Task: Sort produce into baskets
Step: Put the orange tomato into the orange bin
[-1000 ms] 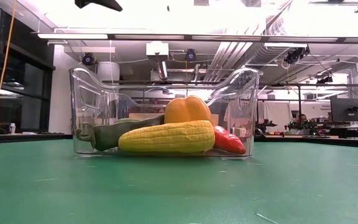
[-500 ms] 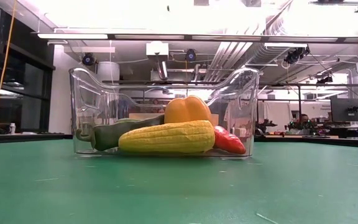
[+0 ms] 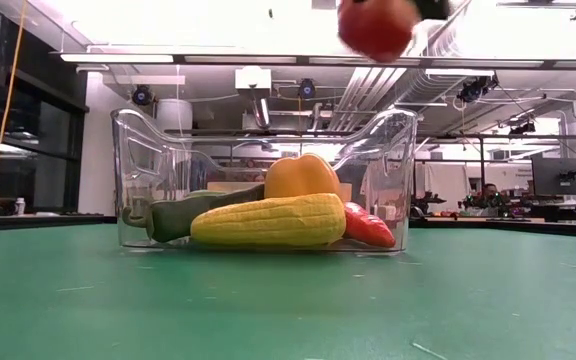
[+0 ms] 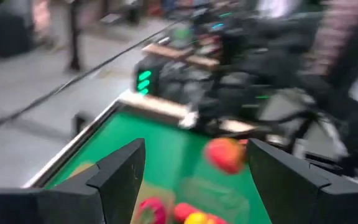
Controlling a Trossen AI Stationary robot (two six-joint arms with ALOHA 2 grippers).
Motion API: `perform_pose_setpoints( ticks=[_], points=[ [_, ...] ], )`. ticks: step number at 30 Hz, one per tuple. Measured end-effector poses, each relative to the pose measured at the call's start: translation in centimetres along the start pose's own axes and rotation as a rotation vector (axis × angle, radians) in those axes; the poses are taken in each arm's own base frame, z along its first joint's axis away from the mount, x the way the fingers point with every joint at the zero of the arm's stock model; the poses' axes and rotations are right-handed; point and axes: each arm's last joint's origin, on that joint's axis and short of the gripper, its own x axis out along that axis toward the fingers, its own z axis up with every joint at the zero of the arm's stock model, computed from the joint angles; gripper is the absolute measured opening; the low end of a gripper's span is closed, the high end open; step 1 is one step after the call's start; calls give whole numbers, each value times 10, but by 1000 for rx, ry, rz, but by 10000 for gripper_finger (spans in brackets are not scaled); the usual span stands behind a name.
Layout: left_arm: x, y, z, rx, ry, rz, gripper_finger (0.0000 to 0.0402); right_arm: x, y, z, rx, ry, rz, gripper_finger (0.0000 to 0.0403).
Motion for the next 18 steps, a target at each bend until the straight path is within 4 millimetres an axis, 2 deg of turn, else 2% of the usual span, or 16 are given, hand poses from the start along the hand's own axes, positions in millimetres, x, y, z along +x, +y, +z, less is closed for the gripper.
perform_pose_setpoints(
  ticks=[5, 8, 11, 15, 18],
  points=[
    [-1, 0, 4, 113, -77, -26, 268, 13, -29, 41, 17, -122, -40, 298],
    [9, 5, -5, 106, -141, -29, 268, 28, -47, 66, 50, -191, -59, 298],
    [26, 8, -23, 63, -193, -76, 268, 38, -63, 87, 57, -241, -44, 298],
    [42, 14, -43, -40, -304, -123, 268, 49, -84, 104, 37, -244, -21, 298],
    [47, 18, -51, -108, -362, -138, 268, 48, -98, 111, 11, -242, -23, 298]
  ],
)
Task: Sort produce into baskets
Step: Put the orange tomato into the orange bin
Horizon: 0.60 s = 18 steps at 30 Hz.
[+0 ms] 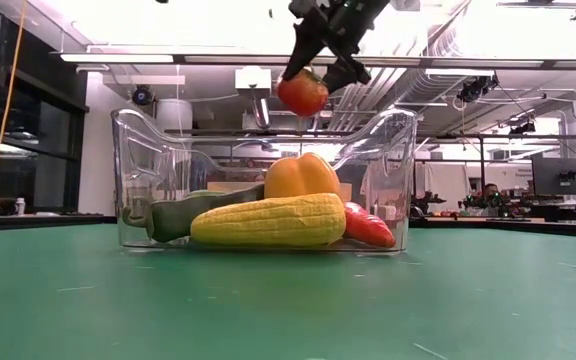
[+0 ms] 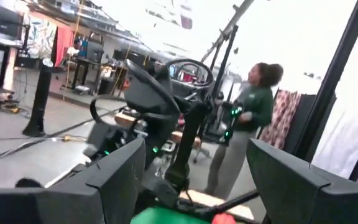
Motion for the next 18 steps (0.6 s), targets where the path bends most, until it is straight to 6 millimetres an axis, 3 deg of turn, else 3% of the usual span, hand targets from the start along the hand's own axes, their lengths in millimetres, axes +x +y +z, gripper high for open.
perform_pose_setpoints(
  ticks=[7, 18],
  points=[
    [-1, 9, -1, -59, -87, 21, 268, 1, -21, 8, -106, 25, 48, 298],
    [-7, 18, 22, -37, -344, 137, 268, 22, -44, 7, -226, -3, 254, 298]
  ],
)
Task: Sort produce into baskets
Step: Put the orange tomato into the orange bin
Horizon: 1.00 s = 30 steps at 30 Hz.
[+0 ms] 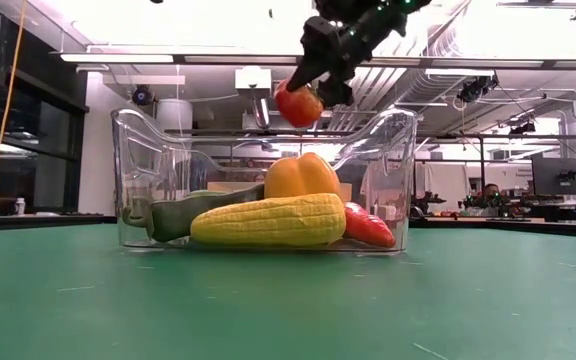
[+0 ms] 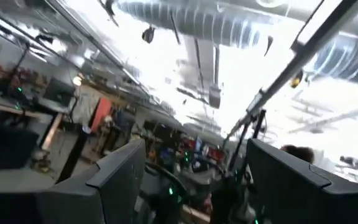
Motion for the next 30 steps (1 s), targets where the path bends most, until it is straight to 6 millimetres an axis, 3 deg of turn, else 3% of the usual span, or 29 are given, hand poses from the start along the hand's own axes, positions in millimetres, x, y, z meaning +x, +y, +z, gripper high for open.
perform_pose_setpoints(
  ticks=[5, 15, 25, 30],
  points=[
    [0, 1, 0, -12, -13, 32, 268, 6, -3, -2, -56, -41, 71, 298],
    [2, -1, -9, -88, 36, 66, 268, 7, -8, 14, -154, -200, 81, 298],
    [3, -3, -14, -93, 58, 72, 268, 72, -20, -12, -10, -28, 16, 326],
    [6, -2, -22, -101, 117, 68, 268, 82, -29, -20, 105, 26, -59, 337]
  ],
)
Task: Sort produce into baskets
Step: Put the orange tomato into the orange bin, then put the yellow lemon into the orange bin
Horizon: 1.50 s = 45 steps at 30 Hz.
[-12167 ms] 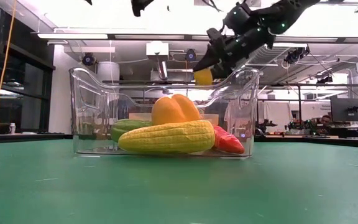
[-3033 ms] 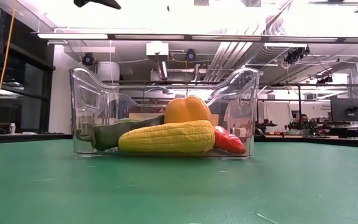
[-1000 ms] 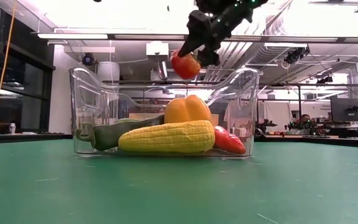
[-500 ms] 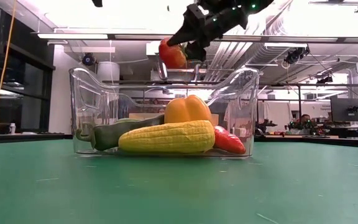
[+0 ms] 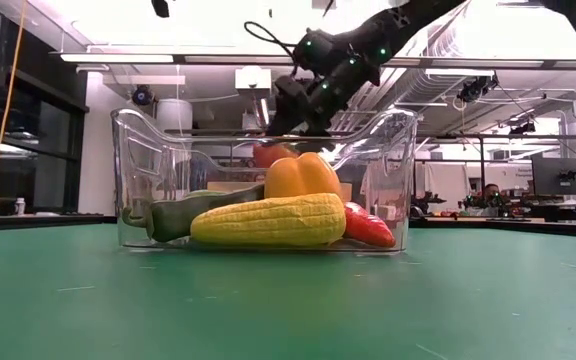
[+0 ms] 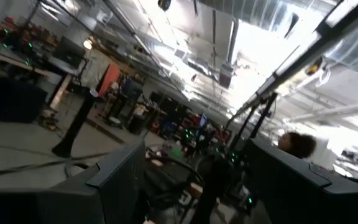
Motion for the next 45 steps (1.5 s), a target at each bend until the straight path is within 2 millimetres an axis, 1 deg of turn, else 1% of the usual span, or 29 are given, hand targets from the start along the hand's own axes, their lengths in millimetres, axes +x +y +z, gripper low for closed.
perform_pose_setpoints(
  ticks=[5, 11, 15, 18, 22, 25, 27, 29, 31, 33, 35, 38, 40, 41, 43, 45],
  points=[
    [0, 0, -3, 4, 44, -40, 268, -3, 2, -1, -7, 14, -6, 338],
    [-2, 1, 2, 42, 26, -39, 268, -4, 1, -8, 17, 87, 5, 339],
    [-1, 3, 2, 47, 41, -65, 268, -5, 7, -6, -4, 84, 4, 340],
    [-1, 3, 2, 49, 57, -97, 268, -6, 14, -1, -32, 56, -33, 355],
    [-2, 2, 2, 49, 77, -136, 268, -10, 25, 1, -52, 67, -91, 393],
    [-3, 1, 2, 49, 88, -161, 268, -15, 30, 5, -52, 80, -140, 394],
    [-5, 0, 2, 49, 106, -172, 268, -21, 32, 8, -18, 103, -167, 396],
    [-6, 1, 1, 40, 133, -171, 268, -31, 32, 15, 29, 129, -184, 399],
    [-6, 1, -5, 12, 192, -165, 268, -47, 32, 18, 52, 195, -202, 399],
    [-6, 0, -22, -10, 330, -143, 268, -64, 34, 19, 36, 259, -243, 399],
    [-8, -3, -45, -26, 517, -118, 268, -83, 37, 18, 13, 289, -300, 399],
    [-19, -10, -84, -50, 808, -63, 268, -117, 44, 15, -6, 268, -372, 399],
    [-31, -19, -102, -86, 1006, -11, 268, -140, 48, 9, 10, 247, -417, 399],
    [-40, -23, -112, -88, 1140, 33, 268, -151, 48, 6, 30, 227, -437, 399],
    [-61, -30, -130, -35, 1440, 115, 268, -170, 48, 0, 82, 178, -474, 399],
    [-79, -42, -137, 50, 1676, 132, 268, -186, 49, -7, 136, 127, -486, 399]
  ],
)
